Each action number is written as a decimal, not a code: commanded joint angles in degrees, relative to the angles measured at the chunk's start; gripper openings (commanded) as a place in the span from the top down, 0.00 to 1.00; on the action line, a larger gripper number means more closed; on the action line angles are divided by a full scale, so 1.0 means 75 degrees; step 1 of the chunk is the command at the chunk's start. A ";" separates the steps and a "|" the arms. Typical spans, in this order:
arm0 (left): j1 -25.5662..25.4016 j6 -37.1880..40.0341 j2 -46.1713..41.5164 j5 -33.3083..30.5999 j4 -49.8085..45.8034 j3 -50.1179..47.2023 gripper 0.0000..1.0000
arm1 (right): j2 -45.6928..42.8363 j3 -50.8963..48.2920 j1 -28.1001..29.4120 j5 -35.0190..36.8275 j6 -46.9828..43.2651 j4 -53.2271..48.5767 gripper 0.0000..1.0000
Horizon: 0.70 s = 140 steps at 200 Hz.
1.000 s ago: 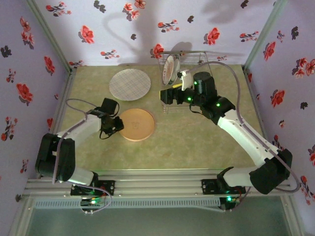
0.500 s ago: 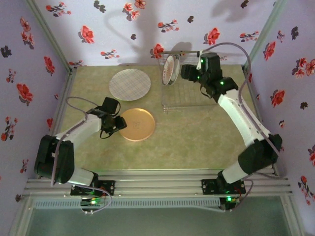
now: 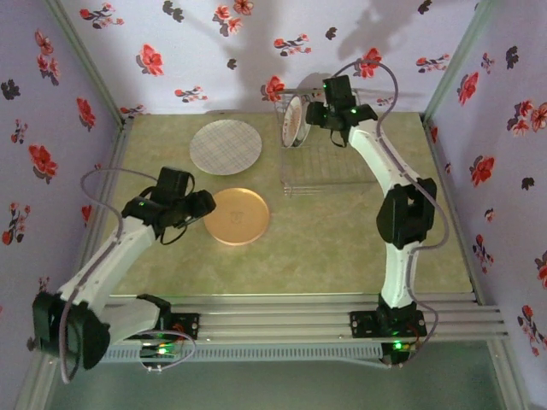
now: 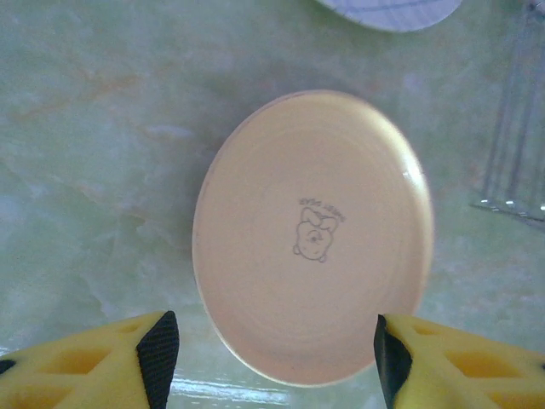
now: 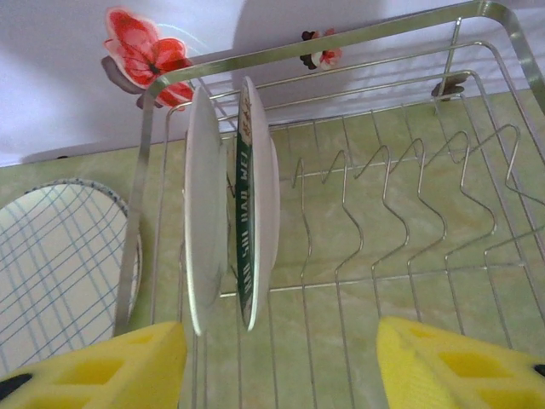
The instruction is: Unload the plates from the dish rack
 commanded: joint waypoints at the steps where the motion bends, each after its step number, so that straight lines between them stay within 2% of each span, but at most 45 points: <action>1: -0.0063 -0.0238 -0.0777 -0.0227 -0.0582 0.0261 0.35 | 0.0515 0.0635 0.0005 0.0286 -0.0252 -0.0164 0.39; 56: -0.0058 -0.0330 -0.1985 -0.0327 -0.1268 0.0677 0.33 | 0.1605 0.1715 0.0004 0.0462 -0.0343 -0.0157 0.47; 140: -0.0059 -0.0121 -0.2261 -0.0325 -0.1171 0.1336 0.33 | 0.2461 0.2338 0.0004 0.0316 -0.0320 0.0183 0.55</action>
